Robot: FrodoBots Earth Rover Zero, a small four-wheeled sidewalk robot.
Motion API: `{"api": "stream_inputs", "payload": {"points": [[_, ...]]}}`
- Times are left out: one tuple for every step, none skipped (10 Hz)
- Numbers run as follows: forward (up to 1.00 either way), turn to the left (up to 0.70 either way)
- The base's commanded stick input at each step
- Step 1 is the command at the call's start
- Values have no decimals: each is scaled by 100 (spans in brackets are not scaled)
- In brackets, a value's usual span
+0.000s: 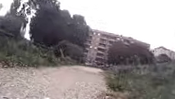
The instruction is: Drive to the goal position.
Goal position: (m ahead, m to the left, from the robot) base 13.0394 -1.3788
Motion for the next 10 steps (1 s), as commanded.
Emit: {"api": "stream_inputs", "payload": {"points": [[70,2],[70,0],[70,0],[70,0],[70,0],[70,0],[70,0],[70,0],[70,0],[70,0]]}}
